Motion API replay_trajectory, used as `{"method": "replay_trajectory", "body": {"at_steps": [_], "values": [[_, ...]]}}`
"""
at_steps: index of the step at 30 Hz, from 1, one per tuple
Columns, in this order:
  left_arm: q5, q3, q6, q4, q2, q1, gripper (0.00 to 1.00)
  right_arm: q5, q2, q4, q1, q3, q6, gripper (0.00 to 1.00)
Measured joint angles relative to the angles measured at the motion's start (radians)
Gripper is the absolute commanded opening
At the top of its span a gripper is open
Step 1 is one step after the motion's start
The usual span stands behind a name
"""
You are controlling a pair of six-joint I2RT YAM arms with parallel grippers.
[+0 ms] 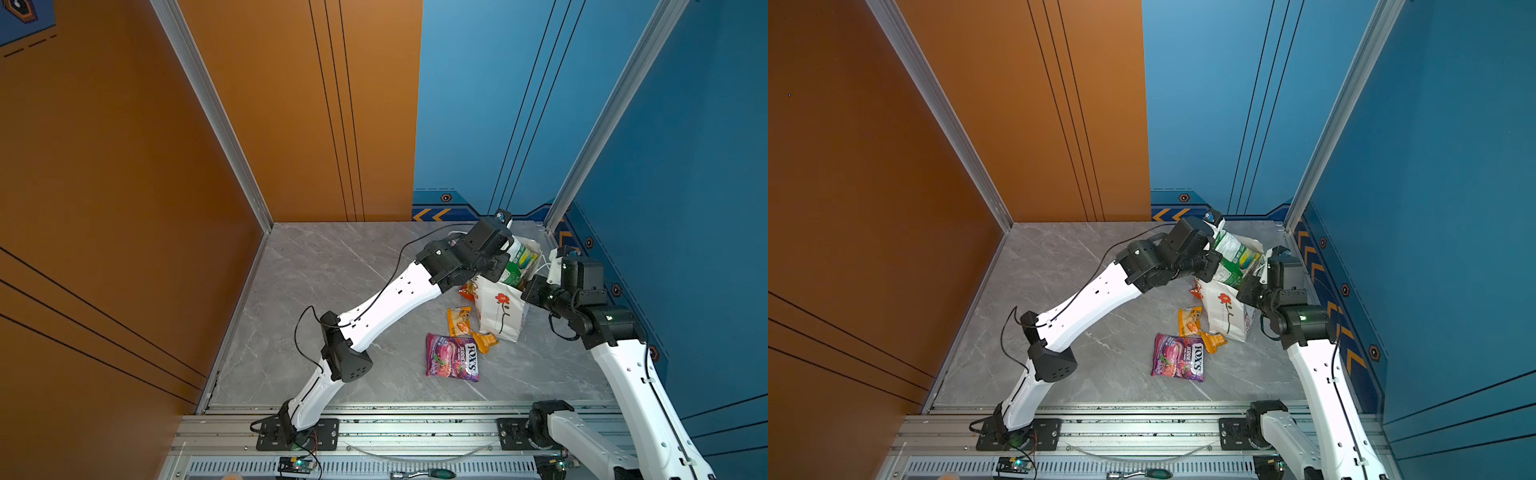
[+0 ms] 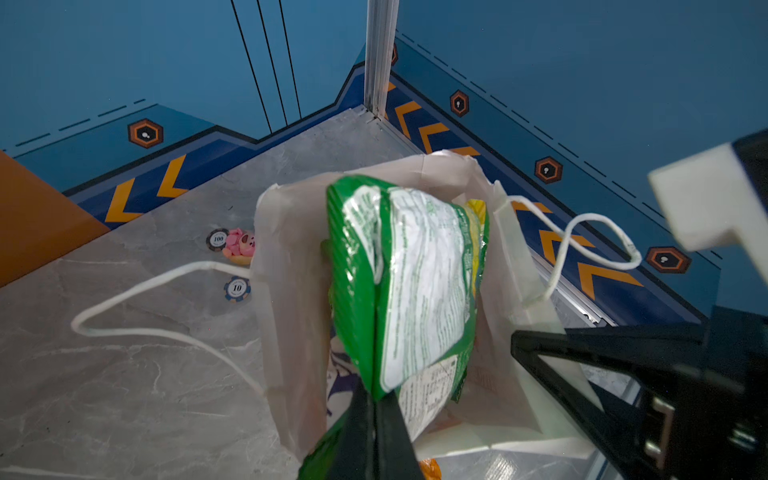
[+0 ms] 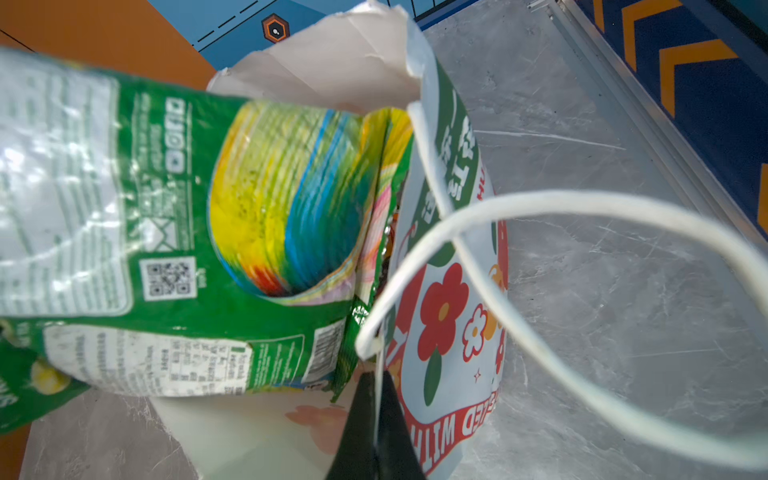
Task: Place the snacks into the paper bag
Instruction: 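Lower the green chip bag into the paper bag and open the left gripper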
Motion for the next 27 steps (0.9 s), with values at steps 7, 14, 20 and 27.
{"method": "replay_trajectory", "body": {"at_steps": [7, 14, 20, 27], "values": [[0.01, 0.042, -0.027, -0.063, 0.025, 0.0, 0.0, 0.008, 0.011, -0.01, 0.027, 0.017, -0.001, 0.0], [0.048, 0.071, -0.048, -0.081, 0.061, 0.015, 0.0, 0.04, 0.034, -0.01, 0.117, 0.035, -0.008, 0.0], [0.111, 0.103, -0.073, -0.09, 0.098, 0.044, 0.0, 0.069, 0.051, -0.005, 0.176, 0.046, -0.008, 0.0], [0.222, 0.153, -0.09, -0.097, 0.151, 0.063, 0.0, 0.108, 0.066, 0.008, 0.23, 0.048, -0.007, 0.0]]}}
